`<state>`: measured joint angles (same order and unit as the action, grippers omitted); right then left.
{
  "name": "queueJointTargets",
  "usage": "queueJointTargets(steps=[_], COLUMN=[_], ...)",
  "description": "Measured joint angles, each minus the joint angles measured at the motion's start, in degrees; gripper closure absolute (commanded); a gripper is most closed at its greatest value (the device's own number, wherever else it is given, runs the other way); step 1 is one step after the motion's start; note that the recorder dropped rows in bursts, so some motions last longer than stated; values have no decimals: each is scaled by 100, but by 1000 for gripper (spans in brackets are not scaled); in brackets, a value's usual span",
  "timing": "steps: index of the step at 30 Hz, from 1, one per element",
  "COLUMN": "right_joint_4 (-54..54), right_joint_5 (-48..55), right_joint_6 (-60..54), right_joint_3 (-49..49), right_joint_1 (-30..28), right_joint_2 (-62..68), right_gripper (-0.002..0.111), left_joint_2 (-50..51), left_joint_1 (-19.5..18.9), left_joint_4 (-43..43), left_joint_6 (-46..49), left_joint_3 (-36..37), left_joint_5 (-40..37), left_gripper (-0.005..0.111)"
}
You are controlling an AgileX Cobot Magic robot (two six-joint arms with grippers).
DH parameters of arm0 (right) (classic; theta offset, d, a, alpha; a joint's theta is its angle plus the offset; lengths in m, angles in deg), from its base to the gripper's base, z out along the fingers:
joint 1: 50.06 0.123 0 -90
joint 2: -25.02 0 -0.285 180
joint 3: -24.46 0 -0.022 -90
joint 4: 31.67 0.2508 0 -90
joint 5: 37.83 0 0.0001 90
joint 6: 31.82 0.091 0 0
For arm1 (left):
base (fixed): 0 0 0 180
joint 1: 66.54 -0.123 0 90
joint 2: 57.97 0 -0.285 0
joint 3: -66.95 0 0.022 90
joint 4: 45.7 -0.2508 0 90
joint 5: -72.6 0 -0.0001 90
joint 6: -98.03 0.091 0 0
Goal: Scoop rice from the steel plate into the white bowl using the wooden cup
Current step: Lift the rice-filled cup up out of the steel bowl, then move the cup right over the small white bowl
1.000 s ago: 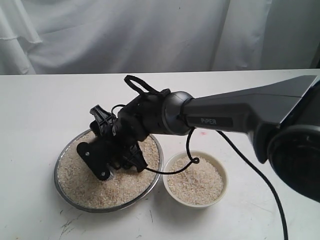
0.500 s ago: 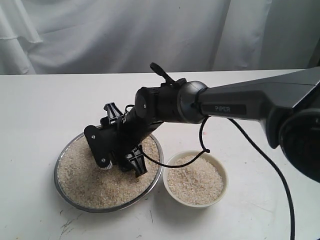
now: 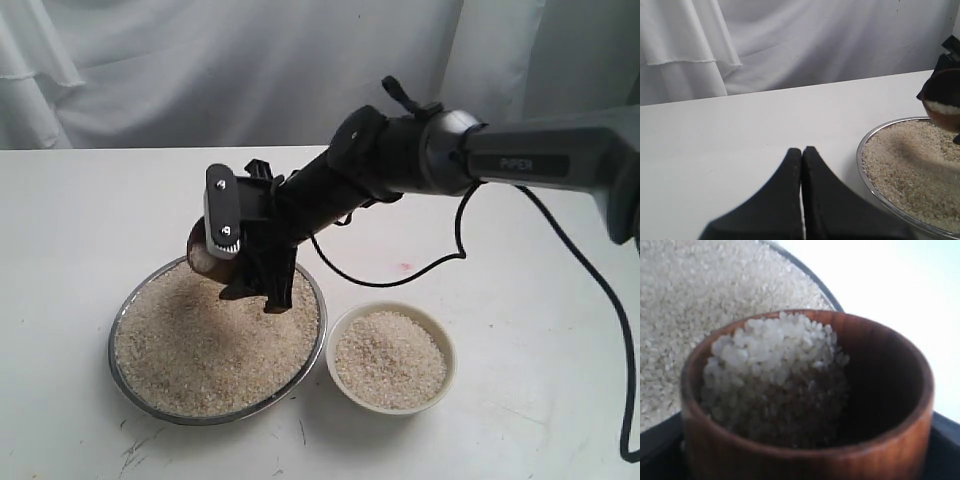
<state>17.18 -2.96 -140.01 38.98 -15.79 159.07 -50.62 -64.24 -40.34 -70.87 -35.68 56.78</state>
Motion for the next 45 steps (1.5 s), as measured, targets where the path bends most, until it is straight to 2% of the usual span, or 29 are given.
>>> queueJointTargets(steps=[5,14,18,26,39,42,45], right_joint_4=[532,1114,1395,1700,1721,1334,506], right_joint_5=[247,-528,-1123,-1722,-2333,-2619,-2725], right_joint_6=[352,780,804,778,331,455,1145], right_joint_3=[-126,-1535,-2461,-3317,-4288,-4466,-4551], right_joint_1=[-201,-224,-224,-224,-224,-227,-227], right_joint_2=[-498,-1955,-2780,-3674,-4156,-4180,-4193], right_gripper=[108,108,108,108,108,108,108], left_joint_2=[0,0,0,0,0,0,0], left_joint_1=[0,0,0,0,0,0,0], left_joint_4=[0,0,0,0,0,0,0], left_joint_6=[0,0,0,0,0,0,0], left_joint_3=[0,0,0,0,0,0,0], left_joint_5=[0,0,0,0,0,0,0], left_gripper=[107,107,107,107,107,107,107])
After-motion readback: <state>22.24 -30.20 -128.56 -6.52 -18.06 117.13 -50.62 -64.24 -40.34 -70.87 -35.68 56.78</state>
